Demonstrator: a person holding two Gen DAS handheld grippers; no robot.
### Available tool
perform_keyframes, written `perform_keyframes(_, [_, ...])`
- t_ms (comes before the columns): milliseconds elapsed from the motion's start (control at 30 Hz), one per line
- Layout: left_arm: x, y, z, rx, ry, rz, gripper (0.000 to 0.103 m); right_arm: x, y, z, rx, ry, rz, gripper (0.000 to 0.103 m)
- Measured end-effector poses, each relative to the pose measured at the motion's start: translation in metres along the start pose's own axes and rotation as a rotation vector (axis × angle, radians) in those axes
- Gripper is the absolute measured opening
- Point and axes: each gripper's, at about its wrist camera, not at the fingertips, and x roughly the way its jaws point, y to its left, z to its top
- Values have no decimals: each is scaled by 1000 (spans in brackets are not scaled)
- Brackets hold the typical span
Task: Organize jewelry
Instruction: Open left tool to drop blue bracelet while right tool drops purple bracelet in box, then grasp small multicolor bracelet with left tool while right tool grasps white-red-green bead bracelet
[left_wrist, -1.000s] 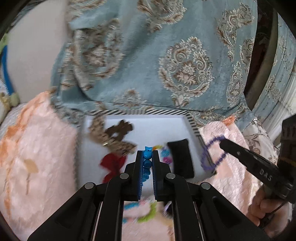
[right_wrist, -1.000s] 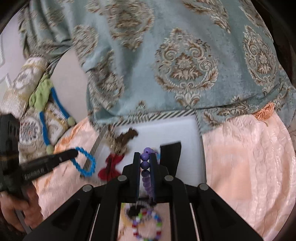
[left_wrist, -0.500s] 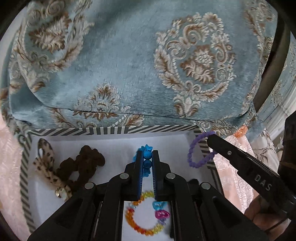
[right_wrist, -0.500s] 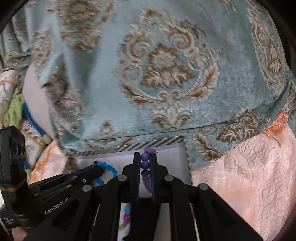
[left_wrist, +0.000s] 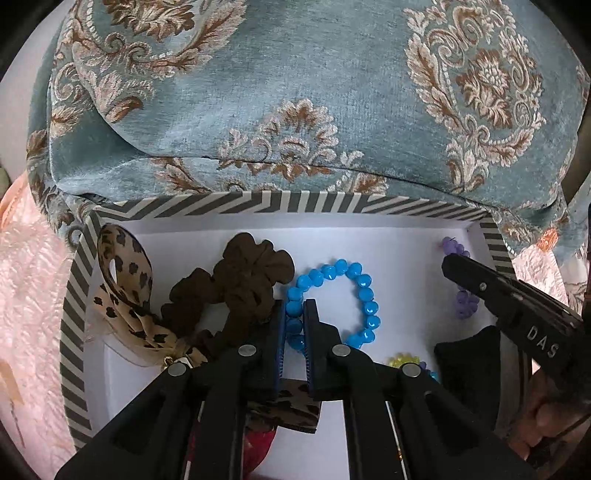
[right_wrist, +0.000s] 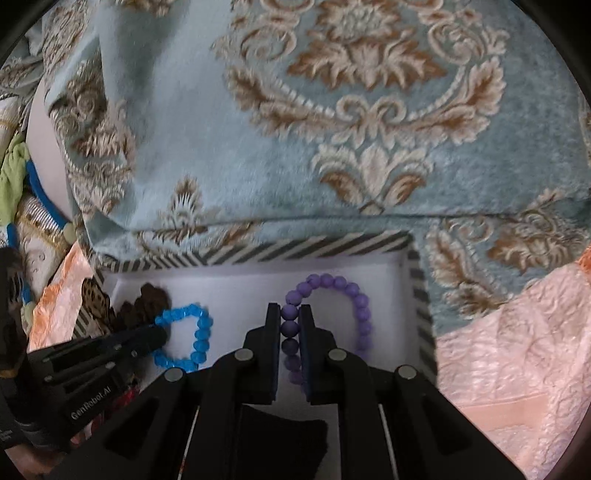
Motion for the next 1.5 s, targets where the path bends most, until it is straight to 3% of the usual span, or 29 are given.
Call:
perform_keyframes(167, [-9, -11, -4, 20, -29, 1, 7, -8, -12, -1, 57, -23, 68, 15])
perform_keyframes(467, [-58, 4, -4, 13, -103, -44, 11, -48, -4, -5, 44, -88, 59, 16])
perform_keyframes(600, [-89, 17, -25, 62, -131, -8, 12, -83, 13, -26, -55, -110, 34, 16])
perform_keyframes(733, [-109, 38, -57, 70, -116, 30, 12, -122, 19, -62, -65, -127, 40, 16])
perform_keyframes(867, [-125, 50, -98, 47, -74, 33, 12, -144, 17, -102, -89, -81, -14, 16])
perform_keyframes(1067, [-134, 56, -138, 29, -39, 36, 12, -155, 1, -161, -34, 20, 31, 17])
perform_keyframes(1233, [-117, 48, -143, 49, 11, 27, 12, -146, 16, -180, -86, 92, 40, 28])
perform_keyframes(1433, [-97, 39, -147, 76, 62, 55, 12, -118, 28, -188, -154, 199, -6, 29])
perform_keyframes(1500, [-92, 38, -148, 79, 69, 59, 12, -116, 34, -191, -198, 194, -30, 29])
